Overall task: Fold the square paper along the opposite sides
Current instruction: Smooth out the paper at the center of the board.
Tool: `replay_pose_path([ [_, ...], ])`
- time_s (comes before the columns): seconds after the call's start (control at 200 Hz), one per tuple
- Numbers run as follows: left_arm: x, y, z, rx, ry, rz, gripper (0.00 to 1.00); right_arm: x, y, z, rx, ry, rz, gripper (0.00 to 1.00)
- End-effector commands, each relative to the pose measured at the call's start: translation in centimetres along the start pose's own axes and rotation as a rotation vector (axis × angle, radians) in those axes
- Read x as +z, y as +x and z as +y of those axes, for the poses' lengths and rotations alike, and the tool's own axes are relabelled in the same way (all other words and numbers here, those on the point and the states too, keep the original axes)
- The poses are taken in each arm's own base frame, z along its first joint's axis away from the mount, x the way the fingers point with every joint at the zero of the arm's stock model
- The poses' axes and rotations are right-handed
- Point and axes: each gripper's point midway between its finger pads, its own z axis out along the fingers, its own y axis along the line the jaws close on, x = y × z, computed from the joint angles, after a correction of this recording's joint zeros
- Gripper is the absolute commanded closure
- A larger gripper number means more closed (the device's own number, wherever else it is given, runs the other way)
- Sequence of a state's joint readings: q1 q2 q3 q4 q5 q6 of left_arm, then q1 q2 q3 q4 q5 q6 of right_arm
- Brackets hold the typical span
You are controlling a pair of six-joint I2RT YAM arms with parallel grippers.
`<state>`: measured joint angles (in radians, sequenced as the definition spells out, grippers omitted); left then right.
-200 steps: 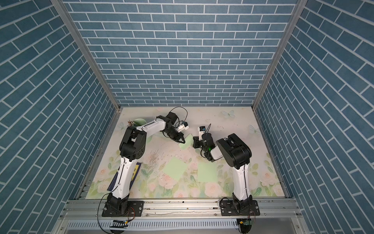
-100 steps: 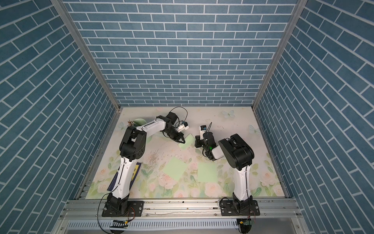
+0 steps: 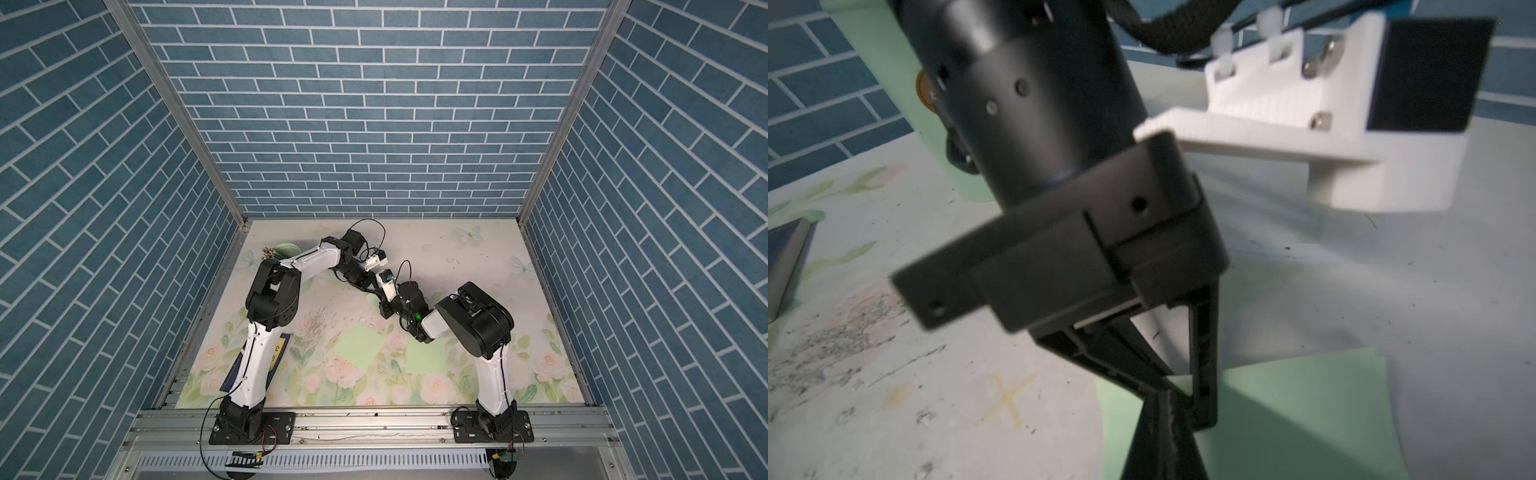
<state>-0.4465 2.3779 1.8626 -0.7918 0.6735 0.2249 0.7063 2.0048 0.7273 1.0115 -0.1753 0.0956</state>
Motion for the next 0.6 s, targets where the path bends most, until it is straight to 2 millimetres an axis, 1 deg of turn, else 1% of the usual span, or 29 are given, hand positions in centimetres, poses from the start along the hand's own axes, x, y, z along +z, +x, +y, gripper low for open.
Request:
replay_pose_path([
  [0.0, 3.3, 7.2, 7.5, -0.097, -0.233, 0.231, 1.00, -0.2, 0.8, 0.1, -0.033, 0.001, 0.001, 1.00],
  [0.06, 3.3, 7.1, 7.5, -0.097, -0.234, 0.229, 1.00, -0.4, 1.0, 0.1, -0.036, 0.002, 0.001, 1.00],
  [0.18, 3.3, 7.1, 7.6, -0.097, -0.236, 0.230, 1.00, -0.7, 1.3, 0.0, -0.058, 0.011, 0.010, 0.89],
  [0.26, 3.4, 7.1, 7.6, -0.097, -0.236, 0.232, 1.00, -0.7, 1.8, -0.1, -0.074, 0.021, 0.022, 0.87],
  [0.325, 3.4, 7.2, 7.6, -0.098, -0.236, 0.232, 1.00, -0.5, 2.0, -0.3, -0.089, 0.034, 0.027, 0.88],
  [0.435, 3.5, 7.2, 7.6, -0.098, -0.235, 0.234, 1.00, -0.3, 2.3, -0.4, -0.096, 0.038, 0.029, 0.98],
  [0.595, 3.6, 7.5, 7.8, -0.102, -0.236, 0.239, 1.00, 0.0, 3.7, 0.0, -0.124, 0.034, 0.066, 0.99],
])
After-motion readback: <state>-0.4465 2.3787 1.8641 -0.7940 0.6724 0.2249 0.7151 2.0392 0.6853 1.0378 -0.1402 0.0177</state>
